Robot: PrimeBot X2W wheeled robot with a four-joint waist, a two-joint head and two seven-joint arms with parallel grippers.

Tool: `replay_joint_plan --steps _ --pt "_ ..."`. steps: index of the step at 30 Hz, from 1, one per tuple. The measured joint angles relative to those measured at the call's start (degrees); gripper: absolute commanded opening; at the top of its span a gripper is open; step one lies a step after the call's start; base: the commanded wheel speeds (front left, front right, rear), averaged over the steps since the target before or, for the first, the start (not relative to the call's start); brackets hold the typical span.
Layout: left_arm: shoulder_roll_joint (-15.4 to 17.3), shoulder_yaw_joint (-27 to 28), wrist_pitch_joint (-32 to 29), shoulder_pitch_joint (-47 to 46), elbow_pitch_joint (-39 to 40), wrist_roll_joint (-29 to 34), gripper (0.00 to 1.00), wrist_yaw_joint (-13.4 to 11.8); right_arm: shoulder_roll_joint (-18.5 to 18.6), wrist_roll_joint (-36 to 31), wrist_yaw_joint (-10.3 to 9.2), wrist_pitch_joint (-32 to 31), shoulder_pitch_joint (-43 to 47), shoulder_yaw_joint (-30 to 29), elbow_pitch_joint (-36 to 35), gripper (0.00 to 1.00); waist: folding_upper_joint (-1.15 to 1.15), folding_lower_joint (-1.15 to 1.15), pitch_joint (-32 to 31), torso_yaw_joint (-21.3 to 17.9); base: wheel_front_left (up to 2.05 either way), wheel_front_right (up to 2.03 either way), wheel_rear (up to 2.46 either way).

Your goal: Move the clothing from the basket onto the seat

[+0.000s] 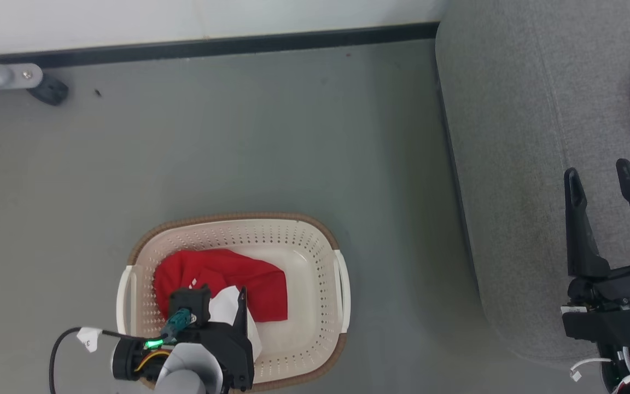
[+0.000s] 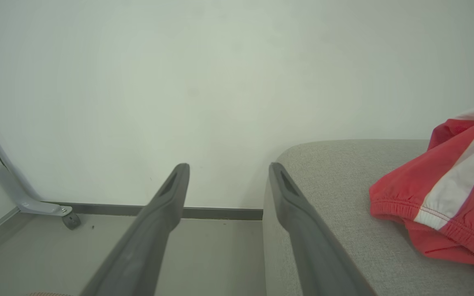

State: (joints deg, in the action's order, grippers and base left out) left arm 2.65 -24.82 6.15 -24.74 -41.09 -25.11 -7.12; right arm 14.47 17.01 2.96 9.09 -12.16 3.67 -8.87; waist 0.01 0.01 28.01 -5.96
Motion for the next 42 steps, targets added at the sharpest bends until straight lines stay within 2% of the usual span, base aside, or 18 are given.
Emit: replay_joint_plan --steps 8,19,25,29,42 --pt "-0.22 -1.03 -3.07 -8.19 -5.95 1.05 1.00 0.00 0.07 -0.01 -0.20 -0.55 -3.07 0.19 -3.39 1.00 0.00 0.00 6.78 -1.66 0.00 0.00 0.00" --pt "-0.26 2.46 -5.81 -17.50 -12.30 1.03 1.00 0.00 -0.82 0.10 -0.45 -0.94 -6.25 0.43 -5.75 1.00 0.00 -0.01 16.20 -4.30 0.00 0.00 0.00" --pt "3.43 4.03 -7.62 -22.92 -16.18 2.01 1.00 0.00 -1.34 0.47 -0.51 -0.27 -8.49 0.34 -6.55 1.00 0.00 0.00 22.29 -5.53 0.00 0.00 0.00" --pt "4.47 5.12 -7.76 -24.48 -18.17 2.01 1.00 0.00 -1.80 0.55 -0.51 0.52 -9.17 0.44 -5.84 1.00 0.00 -0.01 25.40 -6.10 0.00 0.00 0.00" --pt "4.38 7.56 -8.42 -26.40 -23.88 1.48 1.00 0.00 -2.37 0.62 -0.44 2.13 -10.48 1.03 -3.56 1.00 0.00 -0.01 29.48 -7.11 0.00 0.00 0.00"
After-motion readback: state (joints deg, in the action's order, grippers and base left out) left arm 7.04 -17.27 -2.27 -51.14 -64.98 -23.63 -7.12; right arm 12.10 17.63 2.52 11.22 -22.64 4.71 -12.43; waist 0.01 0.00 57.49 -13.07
